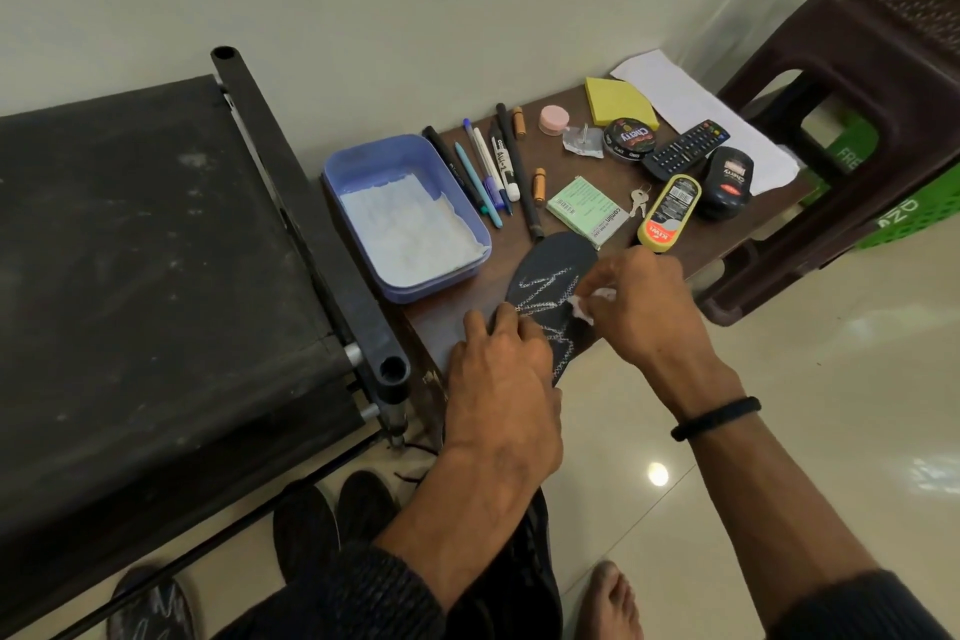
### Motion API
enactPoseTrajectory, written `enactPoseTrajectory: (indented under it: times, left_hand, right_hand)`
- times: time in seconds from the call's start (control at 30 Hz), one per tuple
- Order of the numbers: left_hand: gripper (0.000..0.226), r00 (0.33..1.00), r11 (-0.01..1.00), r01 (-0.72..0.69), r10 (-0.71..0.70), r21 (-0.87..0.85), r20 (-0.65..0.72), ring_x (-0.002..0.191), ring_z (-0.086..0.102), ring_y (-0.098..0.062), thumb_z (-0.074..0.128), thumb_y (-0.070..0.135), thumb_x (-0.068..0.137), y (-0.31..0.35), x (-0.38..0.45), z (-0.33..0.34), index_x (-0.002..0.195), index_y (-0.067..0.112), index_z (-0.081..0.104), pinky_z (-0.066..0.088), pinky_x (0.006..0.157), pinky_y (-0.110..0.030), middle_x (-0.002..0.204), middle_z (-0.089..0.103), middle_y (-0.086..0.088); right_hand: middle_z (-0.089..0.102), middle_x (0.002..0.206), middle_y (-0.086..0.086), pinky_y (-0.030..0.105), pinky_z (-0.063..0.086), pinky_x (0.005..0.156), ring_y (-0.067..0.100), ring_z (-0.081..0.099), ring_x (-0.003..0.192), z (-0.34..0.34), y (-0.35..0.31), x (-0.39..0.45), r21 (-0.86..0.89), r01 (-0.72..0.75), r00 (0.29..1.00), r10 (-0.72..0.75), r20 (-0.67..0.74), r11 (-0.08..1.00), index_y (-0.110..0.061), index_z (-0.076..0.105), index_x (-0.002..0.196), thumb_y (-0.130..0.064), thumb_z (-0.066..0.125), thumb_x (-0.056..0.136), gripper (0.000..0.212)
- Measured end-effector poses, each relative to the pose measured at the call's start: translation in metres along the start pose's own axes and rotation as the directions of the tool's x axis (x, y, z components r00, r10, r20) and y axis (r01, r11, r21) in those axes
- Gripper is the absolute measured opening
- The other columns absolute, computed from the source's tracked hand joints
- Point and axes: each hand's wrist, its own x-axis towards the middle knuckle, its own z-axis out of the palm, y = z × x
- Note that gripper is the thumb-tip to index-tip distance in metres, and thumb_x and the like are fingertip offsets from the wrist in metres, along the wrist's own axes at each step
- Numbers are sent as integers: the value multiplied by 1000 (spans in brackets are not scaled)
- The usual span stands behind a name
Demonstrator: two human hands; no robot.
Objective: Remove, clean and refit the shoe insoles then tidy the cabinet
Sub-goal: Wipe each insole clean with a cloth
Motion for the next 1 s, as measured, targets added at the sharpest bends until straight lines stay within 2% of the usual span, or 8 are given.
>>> enactPoseTrajectory:
  times: [0.1, 0.2, 0.3, 0.47, 0.6, 0.7, 0.9, 1.0]
  left_hand:
    - [78, 1000, 1000, -5, 6, 26, -3, 139, 24, -32, 62, 43, 95, 0, -1, 2, 156, 11, 27, 38, 111, -42, 162, 24, -8]
    - [79, 1000, 999, -14, 15, 46, -16, 137, 25, -31, 60, 45, 96, 0, -1, 5, 157, 10, 24, 39, 111, -42, 164, 21, -10]
    - [79, 1000, 998, -20, 21, 62, -16, 138, 25, -31, 58, 47, 97, 0, -2, 6, 158, 11, 22, 38, 112, -43, 165, 19, -10]
    - [79, 1000, 998, -12, 13, 61, -11, 140, 24, -32, 59, 46, 97, 0, 1, 7, 158, 11, 22, 37, 112, -44, 165, 19, -11]
    - [77, 1000, 999, 0, 0, 50, -3, 141, 25, -33, 64, 43, 95, 2, 5, 6, 156, 10, 29, 36, 112, -44, 163, 25, -10]
    - [75, 1000, 999, 1, 0, 37, -12, 139, 28, -32, 66, 42, 94, 2, 6, 5, 154, 11, 33, 37, 110, -43, 160, 29, -10]
    - [79, 1000, 1000, -19, 19, 20, -20, 141, 26, -30, 65, 48, 93, -5, 3, 4, 156, 15, 29, 35, 112, -45, 164, 23, -7]
    - [83, 999, 999, -42, 42, 9, -15, 142, 23, -29, 64, 49, 94, -9, 0, 5, 158, 16, 23, 34, 113, -45, 165, 17, -6]
  right_hand:
    - [70, 106, 3, 16, 41, 68, 10, 54, 93, 8, 3, 2, 39, 33, 992, -28, -126, 999, -8, 78, 104, -6, 69, 92, 15]
    - [70, 112, 7, 29, 48, 80, 18, 61, 106, 13, 3, 5, 77, 15, 965, 5, -262, 997, -12, 75, 102, -7, 68, 92, 13]
    - [68, 115, 9, 32, 51, 77, 26, 61, 111, 17, -2, 2, 133, 18, 947, 26, -320, 991, -16, 59, 101, -7, 70, 90, 18]
    - [61, 101, 1, 16, 37, 56, 19, 57, 94, 9, -6, 1, 53, 35, 981, -24, -191, 998, -17, 56, 100, -9, 71, 88, 21]
    - [62, 93, -4, 17, 37, 53, 13, 57, 84, 0, -15, -7, -13, 83, 996, -83, 16, 996, -21, 58, 93, -23, 80, 84, 24]
    - [64, 87, -5, 17, 39, 53, 8, 58, 81, 0, -18, -10, -12, 86, 994, -85, 67, 996, -23, 59, 84, -16, 84, 80, 26]
    - [61, 86, -8, 15, 35, 54, 7, 56, 81, 7, -12, -2, 112, 10, 990, 6, -144, 994, -20, 62, 84, -11, 81, 80, 21]
    - [62, 88, -5, 19, 41, 58, 10, 53, 79, 13, -7, 4, 138, -8, 961, 46, -273, 990, -17, 61, 90, -10, 79, 82, 21]
